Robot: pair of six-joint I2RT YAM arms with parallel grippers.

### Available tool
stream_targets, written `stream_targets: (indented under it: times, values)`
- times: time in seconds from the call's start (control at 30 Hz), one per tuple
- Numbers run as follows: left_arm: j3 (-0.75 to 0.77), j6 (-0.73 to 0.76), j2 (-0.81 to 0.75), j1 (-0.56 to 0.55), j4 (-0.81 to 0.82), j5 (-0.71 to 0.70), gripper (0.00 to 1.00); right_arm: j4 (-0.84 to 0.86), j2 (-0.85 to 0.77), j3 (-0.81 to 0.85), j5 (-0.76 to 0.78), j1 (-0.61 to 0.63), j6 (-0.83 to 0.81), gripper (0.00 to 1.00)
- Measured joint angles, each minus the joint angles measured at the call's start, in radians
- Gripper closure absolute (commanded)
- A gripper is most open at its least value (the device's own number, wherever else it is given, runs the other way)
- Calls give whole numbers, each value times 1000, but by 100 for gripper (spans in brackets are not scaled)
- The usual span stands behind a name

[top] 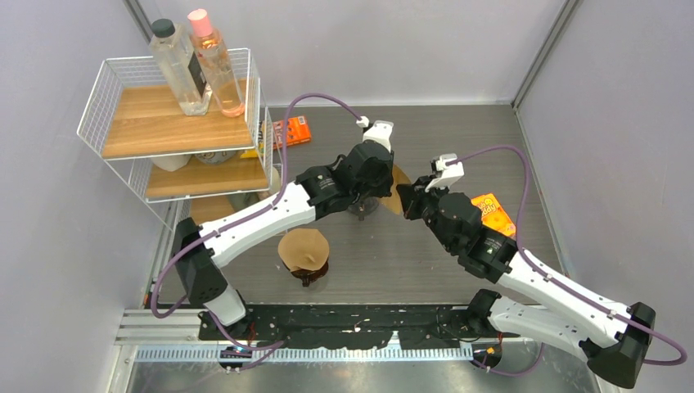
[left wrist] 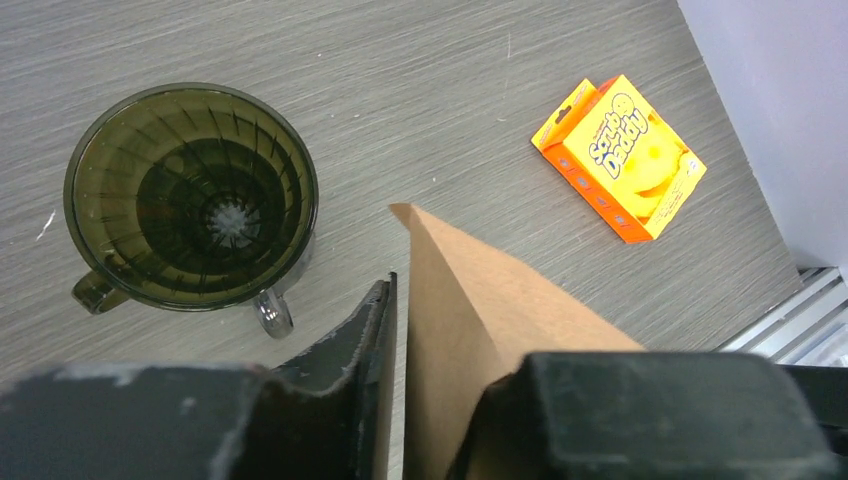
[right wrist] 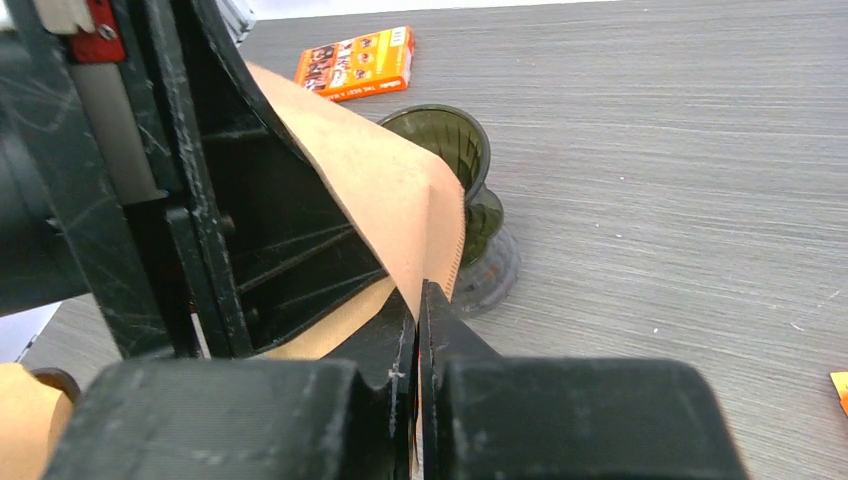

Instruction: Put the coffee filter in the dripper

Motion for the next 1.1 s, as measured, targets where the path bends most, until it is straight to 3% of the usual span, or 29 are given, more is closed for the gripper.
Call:
stream_targets:
  times: [0.57, 0.97, 1.1]
  values:
    - [40, 24, 8, -4, -59, -34, 86, -80, 19, 1, 211, 9, 78, 95]
    - [56, 59, 8, -11, -114, -31, 84, -128, 32, 24, 234, 13, 122, 95]
    - [74, 80, 9, -12, -135, -19, 88, -130, 32, 27, 198, 12, 122, 95]
